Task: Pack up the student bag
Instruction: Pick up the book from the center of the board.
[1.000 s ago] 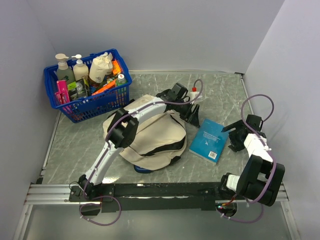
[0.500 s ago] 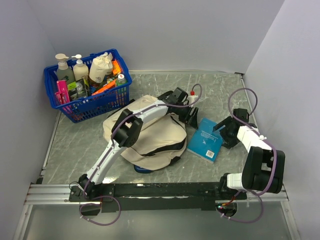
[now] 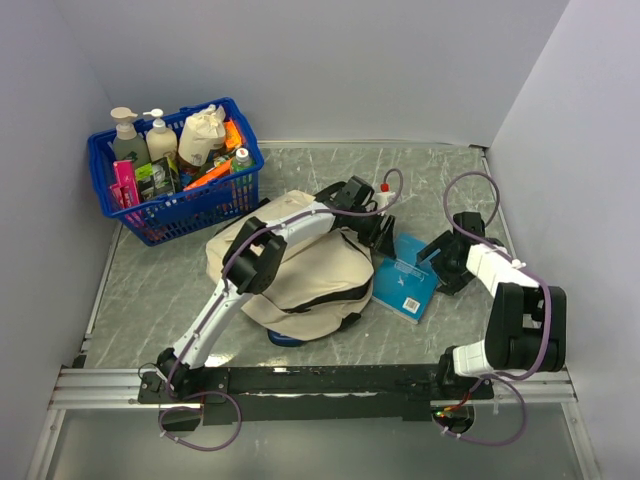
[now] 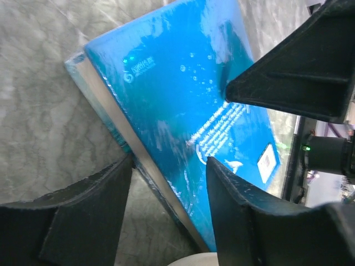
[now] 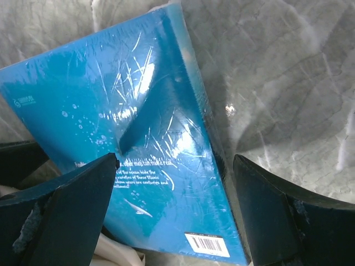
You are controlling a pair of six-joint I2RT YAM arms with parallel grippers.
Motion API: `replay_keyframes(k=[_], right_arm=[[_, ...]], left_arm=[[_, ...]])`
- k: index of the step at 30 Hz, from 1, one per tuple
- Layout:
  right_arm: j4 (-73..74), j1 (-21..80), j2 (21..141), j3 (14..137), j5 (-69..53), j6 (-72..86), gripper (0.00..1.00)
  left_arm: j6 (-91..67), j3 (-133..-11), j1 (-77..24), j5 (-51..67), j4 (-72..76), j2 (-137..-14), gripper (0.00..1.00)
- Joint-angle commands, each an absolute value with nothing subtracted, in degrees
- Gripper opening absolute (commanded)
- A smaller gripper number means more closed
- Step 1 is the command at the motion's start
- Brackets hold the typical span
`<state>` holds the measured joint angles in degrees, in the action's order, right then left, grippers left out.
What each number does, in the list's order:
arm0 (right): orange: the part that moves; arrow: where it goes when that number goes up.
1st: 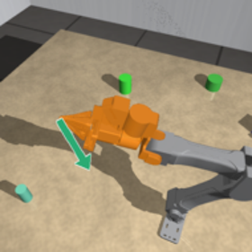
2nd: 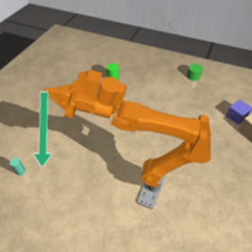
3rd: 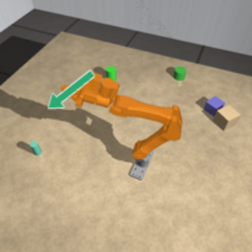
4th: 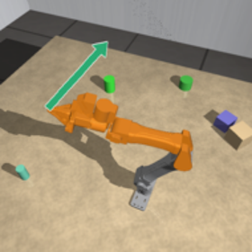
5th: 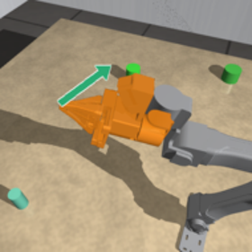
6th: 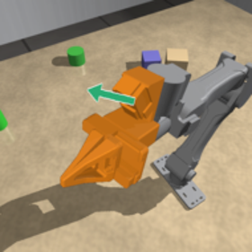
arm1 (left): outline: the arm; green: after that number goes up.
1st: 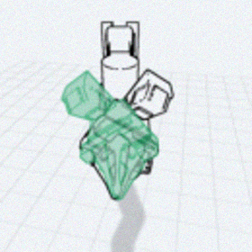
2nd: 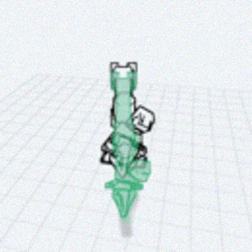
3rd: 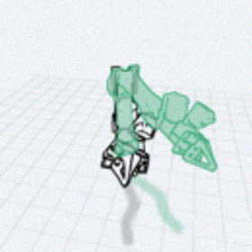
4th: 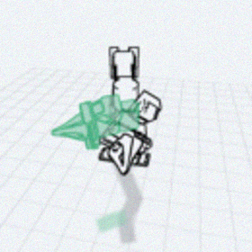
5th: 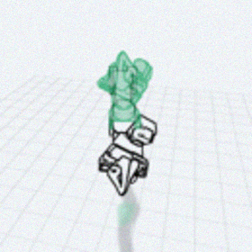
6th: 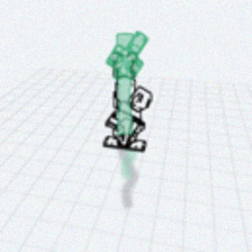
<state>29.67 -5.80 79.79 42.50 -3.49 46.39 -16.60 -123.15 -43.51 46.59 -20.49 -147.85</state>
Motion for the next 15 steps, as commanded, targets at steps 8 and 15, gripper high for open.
replay_keyframes(k=[8, 15], right_arm=[[14.26, 2.8, 85.51, 42.01, -15.36, 48.51, 0.89], [8.01, 9.93, 89.12, 41.4, -18.19, 52.46, 0.92]], left_arm=[[-13.19, -121.64, -39.2, 41.13, -23.38, -143.88, 0.59], [-9.59, -119.71, -37.35, 42.19, -27.07, -141.6, 0.59]])
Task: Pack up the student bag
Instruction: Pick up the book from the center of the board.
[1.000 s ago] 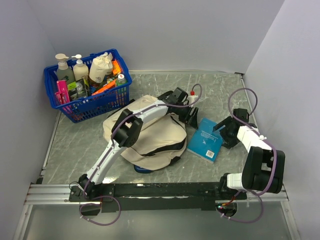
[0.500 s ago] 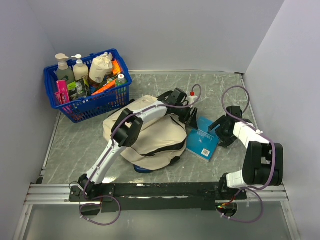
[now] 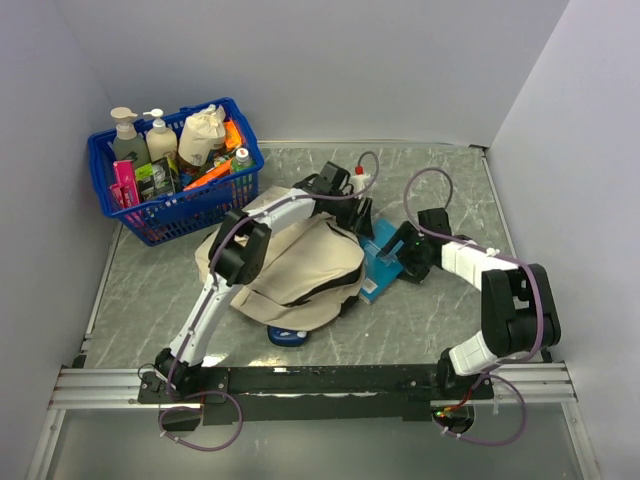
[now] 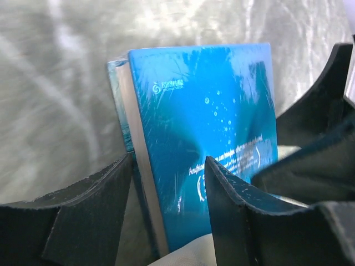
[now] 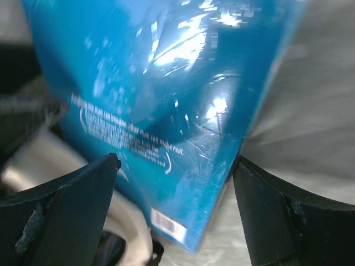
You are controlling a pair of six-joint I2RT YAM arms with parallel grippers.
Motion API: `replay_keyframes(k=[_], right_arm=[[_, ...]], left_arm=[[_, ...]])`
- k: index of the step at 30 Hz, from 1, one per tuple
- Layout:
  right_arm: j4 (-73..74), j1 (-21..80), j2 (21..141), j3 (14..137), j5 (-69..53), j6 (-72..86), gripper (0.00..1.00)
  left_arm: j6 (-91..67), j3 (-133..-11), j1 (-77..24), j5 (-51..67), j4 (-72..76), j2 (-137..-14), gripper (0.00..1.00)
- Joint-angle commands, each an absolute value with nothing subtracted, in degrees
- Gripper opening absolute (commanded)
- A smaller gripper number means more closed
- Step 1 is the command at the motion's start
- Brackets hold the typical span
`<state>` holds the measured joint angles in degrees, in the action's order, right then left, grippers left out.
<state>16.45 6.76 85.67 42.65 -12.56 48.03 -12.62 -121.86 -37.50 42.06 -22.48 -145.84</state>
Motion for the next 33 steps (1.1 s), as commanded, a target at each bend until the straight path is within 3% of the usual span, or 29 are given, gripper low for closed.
replay_keyframes(k=[1, 4, 9, 13, 22, 29, 33], right_arm=[[6.87, 9.93, 89.38, 39.92, -18.45, 53.25, 0.92], [0.28, 10.28, 88.25, 34.66, -17.5, 57.29, 0.92], [2.54, 15.02, 86.05, 32.87, -6.53, 62.48, 0.94], [-7.43, 17.22, 86.65, 29.1, -3.96, 65.21, 0.94], [-32.58, 18.19, 96.58, 23.03, -8.79, 68.29, 0.91], [-59.21, 17.49, 99.76, 19.69, -16.25, 68.47, 0.89], [-53.66, 17.49, 94.85, 23.11, -18.11, 64.61, 0.86]], left_arm=[[-9.32, -119.27, -37.35, 42.36, -27.24, -141.42, 0.58], [-8.79, -117.95, -37.35, 43.24, -28.39, -140.98, 0.56], [-7.47, -116.02, -37.44, 43.07, -28.92, -140.1, 0.55], [-8.17, -116.72, -37.44, 47.36, -29.09, -139.83, 0.51], [-3.52, -115.66, -41.04, 63.62, -34.0, -138.87, 0.46], [-1.93, -117.51, -42.1, 63.37, -34.89, -140.09, 0.46], [-3.78, -117.77, -42.36, 63.54, -33.31, -139.66, 0.46]])
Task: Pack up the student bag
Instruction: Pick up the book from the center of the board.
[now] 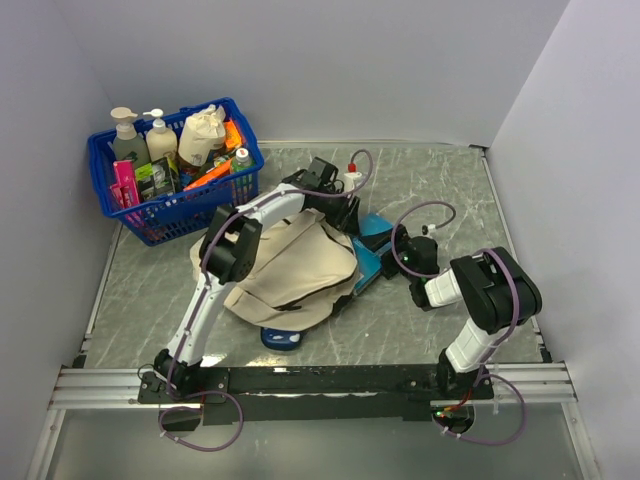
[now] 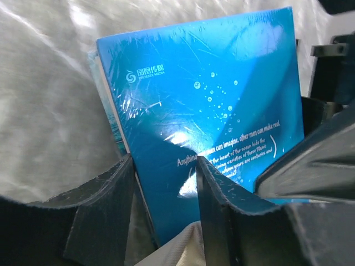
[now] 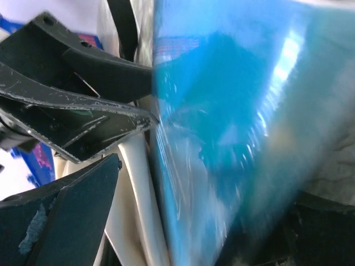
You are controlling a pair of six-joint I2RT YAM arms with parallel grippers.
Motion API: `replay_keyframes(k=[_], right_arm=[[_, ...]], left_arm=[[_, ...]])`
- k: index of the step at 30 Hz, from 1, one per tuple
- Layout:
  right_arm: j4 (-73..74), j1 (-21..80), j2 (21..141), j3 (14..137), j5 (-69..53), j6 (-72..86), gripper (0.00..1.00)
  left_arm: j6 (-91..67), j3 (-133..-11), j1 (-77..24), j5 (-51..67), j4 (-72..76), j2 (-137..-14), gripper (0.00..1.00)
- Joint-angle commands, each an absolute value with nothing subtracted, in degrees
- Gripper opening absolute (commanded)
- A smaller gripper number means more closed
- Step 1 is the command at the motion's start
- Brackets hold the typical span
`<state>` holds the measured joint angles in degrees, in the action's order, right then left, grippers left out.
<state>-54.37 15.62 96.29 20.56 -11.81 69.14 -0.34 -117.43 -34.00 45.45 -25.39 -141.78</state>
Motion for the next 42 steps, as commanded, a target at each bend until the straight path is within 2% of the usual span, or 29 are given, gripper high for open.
replay_keyframes(k=[1, 4, 5, 7, 8, 11, 13, 15, 18, 20, 24, 28, 32, 33, 37, 42], right_arm=[[-51.35, 17.49, 92.57, 23.55, -17.06, 63.73, 0.84], [-45.73, 17.49, 90.27, 24.26, -15.82, 62.58, 0.67], [-44.66, 17.4, 89.92, 24.61, -15.65, 62.4, 0.56], [-42.38, 17.49, 88.34, 24.7, -15.64, 61.96, 0.44], [-41.15, 17.49, 87.55, 24.87, -15.04, 61.35, 0.34], [-36.4, 17.49, 83.6, 25.48, -13.72, 59.51, 0.24], [-34.29, 17.49, 80.26, 25.57, -13.1, 58.45, 0.23], [-28.5, 17.49, 76.67, 26.98, -11.26, 56.35, 0.23], [-18.4, 17.49, 71.39, 29.52, -7.14, 52.92, 0.21], [-12.07, 17.32, 68.57, 31.8, -4.14, 50.73, 0.21], [-2.48, 15.21, 62.77, 33.14, -1.93, 49.04, 0.2], [-1.49, 12.75, 61.79, 32.17, -4.91, 49.48, 0.19], [-1.76, 11.17, 61.7, 31.11, -7.2, 49.92, 0.18], [-1.41, 10.99, 61.09, 31.29, -7.21, 49.83, 0.18], [-0.62, 9.85, 58.1, 30.67, -7.65, 49.31, 0.17], [1.32, 8.44, 54.67, 29.36, -9.22, 49.04, 0.17]], left_arm=[[-4.04, -117.69, -42.36, 63.63, -33.05, -139.4, 0.46], [-4.13, -117.77, -42.36, 63.89, -33.22, -138.43, 0.46], [-3.96, -118.12, -42.45, 63.81, -33.57, -137.91, 0.46], [-3.43, -119.78, -42.36, 63.28, -35.15, -137.64, 0.5], [-3.17, -120.66, -42.28, 62.67, -36.2, -137.38, 0.51], [-1.41, -125.23, -41.75, 60.21, -40.51, -135.89, 0.6], [1.47, -127.69, -41.05, 57.5, -42.53, -133.87, 0.67], [3.5, -127.97, -40.7, 55.03, -43.15, -129.22, 0.69], [10.0, -127.88, -40.43, 48.27, -45.17, -121.92, 0.93], [16.94, -125.7, -40.52, 42.67, -48.23, -115.62, 0.98], [26.08, -112.37, -42.09, 35.26, -53.07, -103.65, 0.96], [35.05, -98.82, -51.73, 26.65, -56.78, -93.09, 0.96], [35.6, -82.73, -60.1, 14.09, -48.72, -83.61, 0.96], [35.16, -78.09, -61.42, 6.14, -46.43, -82.89, 0.96], [35.15, -71.2, -65.3, -6.21, -33.69, -81.65, 0.96], [35.51, -69.78, -66.53, -11.77, -28.31, -83.93, 0.96]])
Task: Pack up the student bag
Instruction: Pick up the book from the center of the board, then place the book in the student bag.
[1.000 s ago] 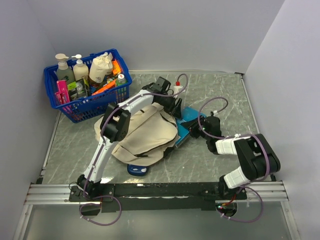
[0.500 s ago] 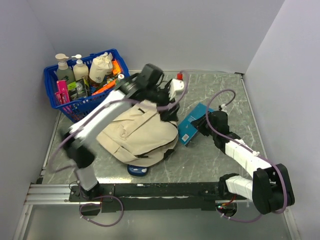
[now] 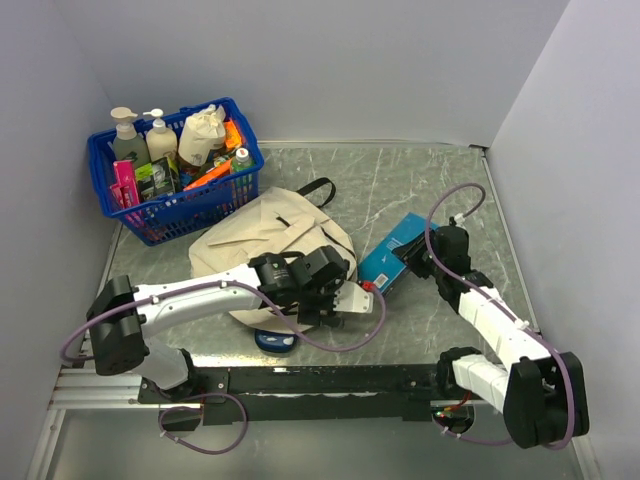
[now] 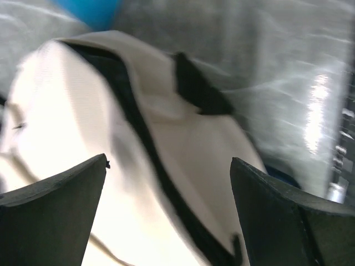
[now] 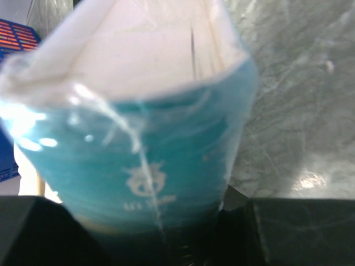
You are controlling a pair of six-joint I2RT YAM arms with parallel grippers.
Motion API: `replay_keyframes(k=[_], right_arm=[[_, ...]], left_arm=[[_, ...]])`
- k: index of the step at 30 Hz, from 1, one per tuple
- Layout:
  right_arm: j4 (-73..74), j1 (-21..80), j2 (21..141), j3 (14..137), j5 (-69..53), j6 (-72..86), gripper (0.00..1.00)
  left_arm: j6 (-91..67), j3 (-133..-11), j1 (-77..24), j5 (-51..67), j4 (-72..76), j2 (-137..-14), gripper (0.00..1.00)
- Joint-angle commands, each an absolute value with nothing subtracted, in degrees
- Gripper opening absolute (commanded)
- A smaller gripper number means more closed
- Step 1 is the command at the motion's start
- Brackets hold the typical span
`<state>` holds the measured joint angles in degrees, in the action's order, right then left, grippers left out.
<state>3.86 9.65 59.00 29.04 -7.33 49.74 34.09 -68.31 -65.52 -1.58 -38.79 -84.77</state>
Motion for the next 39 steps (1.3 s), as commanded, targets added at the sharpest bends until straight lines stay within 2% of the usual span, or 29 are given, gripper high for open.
replay_keyframes(k=[1, 11, 17, 20, 22, 23, 25, 26, 27, 34, 39], right_arm=[[1.67, 8.35, 54.32, 29.01, -9.58, 49.22, 0.17], [10.89, 5.98, 45.54, 29.35, -14.15, 47.02, 0.13], [16.87, 3.43, 39.56, 30.76, -18.36, 47.11, 0.12], [18.28, 2.64, 38.24, 31.46, -22.74, 48.43, 0.1], [19.5, 2.46, 37.97, 32.16, -24.86, 49.13, 0.08], [20.29, 2.37, 37.53, 32.25, -25.83, 49.39, 0.07], [20.65, 2.29, 36.74, 31.91, -29.08, 50.27, 0.06], [21.61, 2.29, 36.39, 31.82, -30.14, 50.45, 0.05], [21.88, 2.29, 36.04, 31.82, -31.54, 50.45, 0.04], [14.25, 2.11, 35.15, 29.8, -45.67, 56.51, 0.0], [5.11, 2.11, 37.08, 24.54, -53.43, 63.61, 0.0]], left_arm=[[35.42, -69.87, -66.53, -13.6, -27.6, -84.81, 0.96], [33.75, -68.66, -64.86, -20.92, -19.87, -84.9, 0.99], [32.61, -69.77, -62.84, -19.34, -22.67, -86.66, 0.83], [31.03, -72.23, -61.79, -17.41, -26.36, -87.98, 0.71], [29.36, -73.47, -61.17, -15.04, -29.77, -88.94, 0.57], [27.96, -74.17, -61.0, -14.25, -30.49, -89.21, 0.43], [26.9, -75.05, -60.73, -12.66, -32.68, -90.0, 0.24], [26.11, -76.02, -60.73, -12.4, -33.39, -90.17, 0.07], [25.76, -76.63, -60.73, -12.39, -33.83, -90.52, 0.01], [28.03, -82.26, -60.21, -14.24, -32.53, -86.58, 0.01], [27.87, -78.93, -60.2, -14.15, -25.16, -79.3, 0.01]])
